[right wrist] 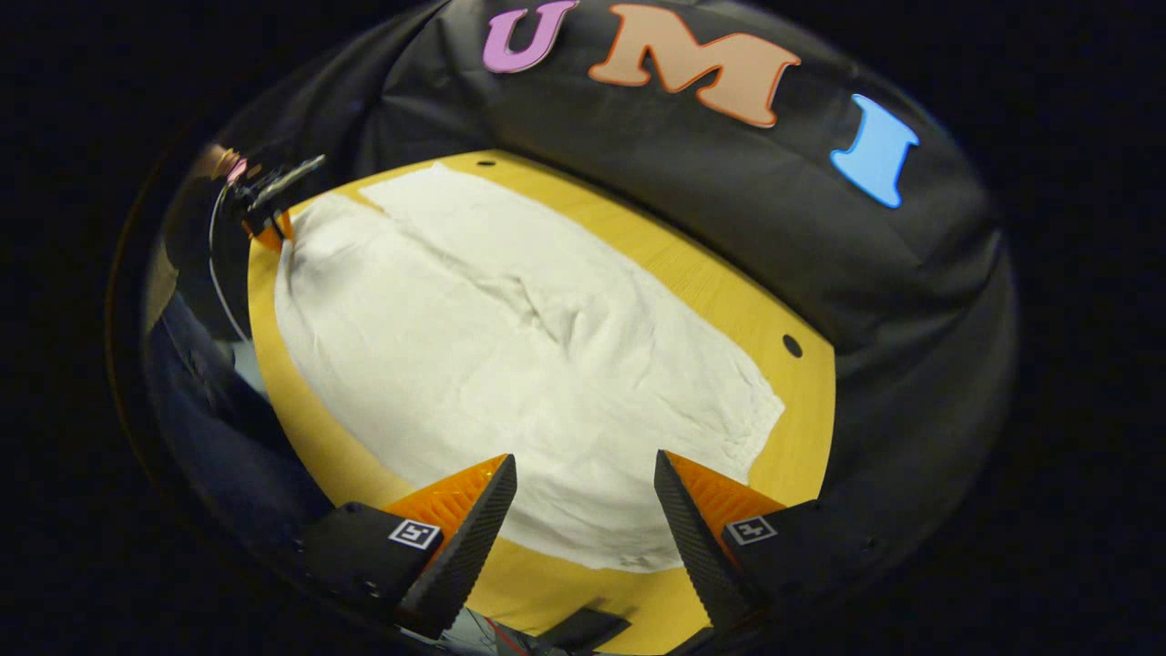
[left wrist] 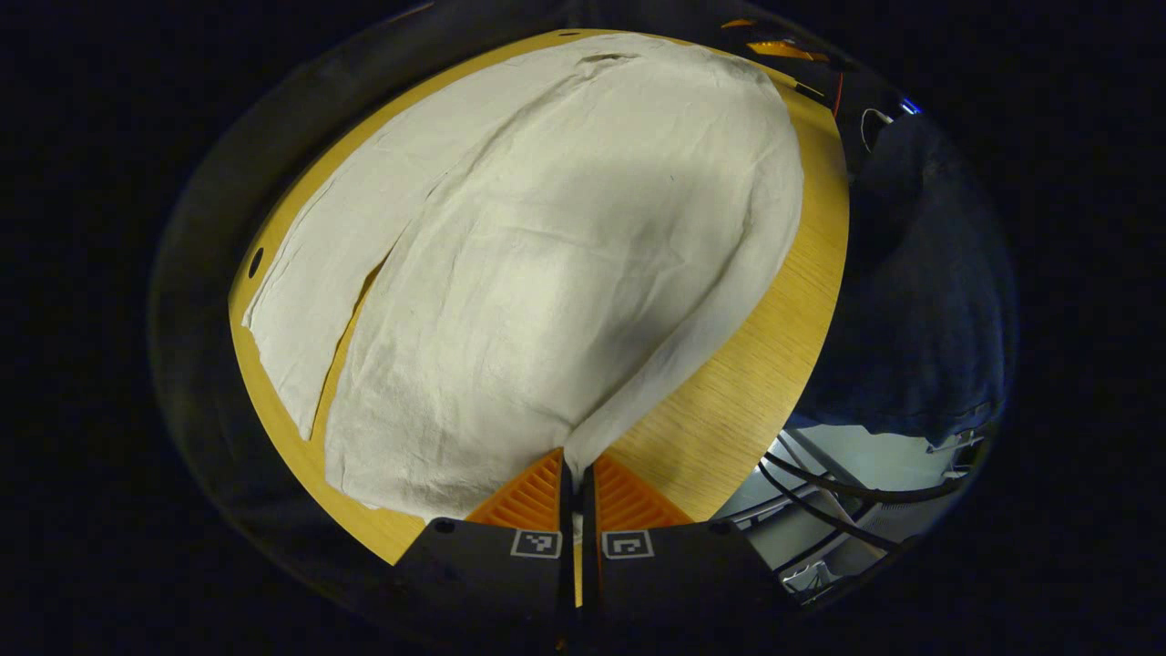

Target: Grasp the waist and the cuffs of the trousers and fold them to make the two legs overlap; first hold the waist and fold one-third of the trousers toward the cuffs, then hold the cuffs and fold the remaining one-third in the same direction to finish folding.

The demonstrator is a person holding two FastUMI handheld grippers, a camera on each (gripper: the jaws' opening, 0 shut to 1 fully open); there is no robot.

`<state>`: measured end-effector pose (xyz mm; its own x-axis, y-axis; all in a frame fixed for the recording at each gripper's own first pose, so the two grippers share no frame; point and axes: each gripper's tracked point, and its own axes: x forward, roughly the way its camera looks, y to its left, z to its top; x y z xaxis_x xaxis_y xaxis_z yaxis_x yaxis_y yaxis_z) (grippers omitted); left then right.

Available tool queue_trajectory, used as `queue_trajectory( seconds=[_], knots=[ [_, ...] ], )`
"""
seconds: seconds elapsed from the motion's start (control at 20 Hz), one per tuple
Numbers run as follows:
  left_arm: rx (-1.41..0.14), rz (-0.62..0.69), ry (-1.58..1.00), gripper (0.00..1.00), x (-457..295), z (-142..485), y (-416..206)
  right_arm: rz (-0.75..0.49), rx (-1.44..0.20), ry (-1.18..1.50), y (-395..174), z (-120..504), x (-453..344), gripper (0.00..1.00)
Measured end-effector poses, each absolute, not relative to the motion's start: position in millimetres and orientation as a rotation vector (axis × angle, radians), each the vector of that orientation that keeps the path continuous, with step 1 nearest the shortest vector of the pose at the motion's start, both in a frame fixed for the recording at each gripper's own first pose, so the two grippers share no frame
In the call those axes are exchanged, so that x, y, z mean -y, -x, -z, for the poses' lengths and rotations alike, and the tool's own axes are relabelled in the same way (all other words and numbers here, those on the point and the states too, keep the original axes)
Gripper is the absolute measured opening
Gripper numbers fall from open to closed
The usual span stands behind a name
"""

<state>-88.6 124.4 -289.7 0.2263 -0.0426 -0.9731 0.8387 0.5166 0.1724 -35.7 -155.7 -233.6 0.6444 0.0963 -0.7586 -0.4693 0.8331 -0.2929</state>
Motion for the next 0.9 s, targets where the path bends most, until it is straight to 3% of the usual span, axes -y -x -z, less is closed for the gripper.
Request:
queue_trajectory(
  seconds=[0.45, 0.75, 0.85, 0.9],
  knots=[
    [-1.205, 0.668, -0.846, 0.02, -125.7, 291.6, 87.0, -0.595, -1.092, 0.768, 74.6, 310.7, 188.0, 0.98],
    [-1.209, 0.654, -0.855, 0.02, -125.5, 291.6, 86.4, -0.674, -1.186, 0.793, 86.8, 328.0, 191.0, 0.97],
    [-1.213, 0.658, -0.858, 0.02, -124.5, 291.2, 87.7, -0.695, -1.224, 0.764, 89.6, 331.7, 188.6, 0.93],
    [-1.214, 0.658, -0.859, 0.02, -124.4, 291.2, 87.8, -0.698, -1.248, 0.759, 90.9, 332.8, 188.2, 0.84]
  ],
)
